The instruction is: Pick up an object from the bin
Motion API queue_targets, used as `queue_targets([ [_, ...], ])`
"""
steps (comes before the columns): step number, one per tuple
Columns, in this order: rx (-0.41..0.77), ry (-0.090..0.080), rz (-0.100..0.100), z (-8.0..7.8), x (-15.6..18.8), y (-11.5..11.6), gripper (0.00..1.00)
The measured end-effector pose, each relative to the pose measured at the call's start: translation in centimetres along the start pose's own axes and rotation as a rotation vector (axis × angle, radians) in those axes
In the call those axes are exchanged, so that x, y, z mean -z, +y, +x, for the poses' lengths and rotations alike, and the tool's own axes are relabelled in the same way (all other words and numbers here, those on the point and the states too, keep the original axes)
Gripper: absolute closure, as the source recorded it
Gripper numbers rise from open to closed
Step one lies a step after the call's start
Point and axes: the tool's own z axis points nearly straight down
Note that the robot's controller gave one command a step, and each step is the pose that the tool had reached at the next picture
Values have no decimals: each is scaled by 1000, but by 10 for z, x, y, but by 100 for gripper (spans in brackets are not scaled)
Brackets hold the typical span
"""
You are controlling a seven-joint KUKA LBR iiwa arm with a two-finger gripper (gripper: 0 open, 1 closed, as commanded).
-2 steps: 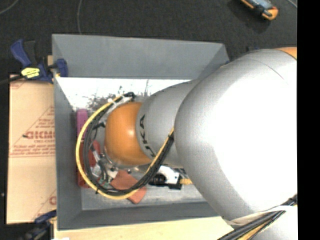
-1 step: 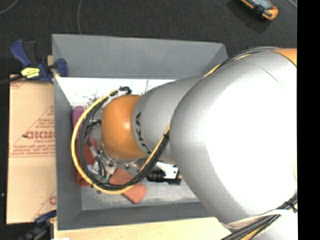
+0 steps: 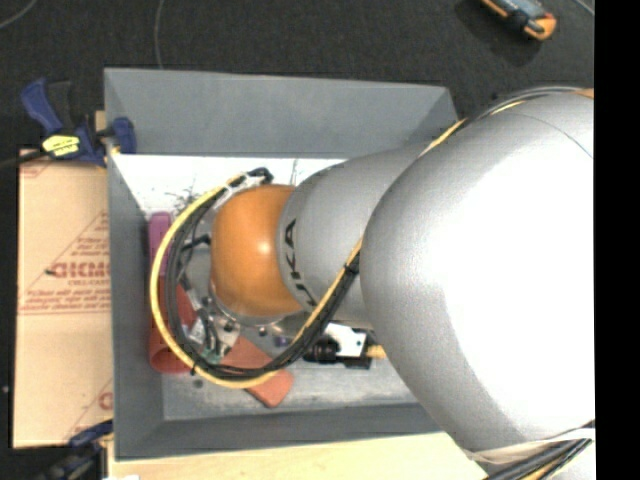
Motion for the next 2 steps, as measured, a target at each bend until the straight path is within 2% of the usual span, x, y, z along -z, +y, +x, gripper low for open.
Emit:
queue_targets([
  [2, 8, -1, -1, -4, 56, 5, 100],
])
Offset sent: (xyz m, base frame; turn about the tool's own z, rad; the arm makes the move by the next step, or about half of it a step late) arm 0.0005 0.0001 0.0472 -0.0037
